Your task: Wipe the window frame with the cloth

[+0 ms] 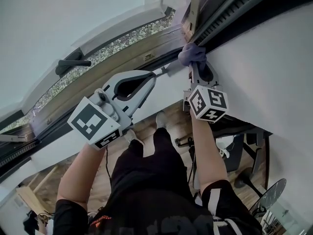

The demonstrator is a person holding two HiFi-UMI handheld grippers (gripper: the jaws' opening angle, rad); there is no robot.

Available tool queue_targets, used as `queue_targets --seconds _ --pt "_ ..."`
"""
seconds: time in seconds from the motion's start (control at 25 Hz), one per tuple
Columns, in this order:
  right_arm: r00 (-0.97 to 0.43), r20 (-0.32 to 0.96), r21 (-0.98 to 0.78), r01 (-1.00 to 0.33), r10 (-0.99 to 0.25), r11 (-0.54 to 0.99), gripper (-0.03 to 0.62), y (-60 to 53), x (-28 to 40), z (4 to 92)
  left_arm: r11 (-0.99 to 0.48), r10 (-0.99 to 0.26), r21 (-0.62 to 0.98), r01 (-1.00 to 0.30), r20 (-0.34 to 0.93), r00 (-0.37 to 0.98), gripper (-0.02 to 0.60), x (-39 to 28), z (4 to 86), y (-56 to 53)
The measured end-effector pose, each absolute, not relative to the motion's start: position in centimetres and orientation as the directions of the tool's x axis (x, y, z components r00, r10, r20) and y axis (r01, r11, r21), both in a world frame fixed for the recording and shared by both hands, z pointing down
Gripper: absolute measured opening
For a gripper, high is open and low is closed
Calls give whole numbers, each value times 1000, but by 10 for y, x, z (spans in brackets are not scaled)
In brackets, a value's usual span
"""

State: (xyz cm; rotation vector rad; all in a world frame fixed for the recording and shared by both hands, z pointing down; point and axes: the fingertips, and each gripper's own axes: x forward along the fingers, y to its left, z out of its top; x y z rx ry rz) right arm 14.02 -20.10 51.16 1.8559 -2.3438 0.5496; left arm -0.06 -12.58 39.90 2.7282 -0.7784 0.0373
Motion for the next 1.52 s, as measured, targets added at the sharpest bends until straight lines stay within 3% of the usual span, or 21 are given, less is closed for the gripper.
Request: queue_targets --seconds 1.08,1.52 --pt "-294 422 -183 -954 -857 237 64 -152 127 558 -788 -535 300 -539 100 839 18 -14 404 -97" --pt "-348 362 -158 -937 -865 311 64 -109 108 500 -784 -561 276 -555 65 825 18 -37 375 -67"
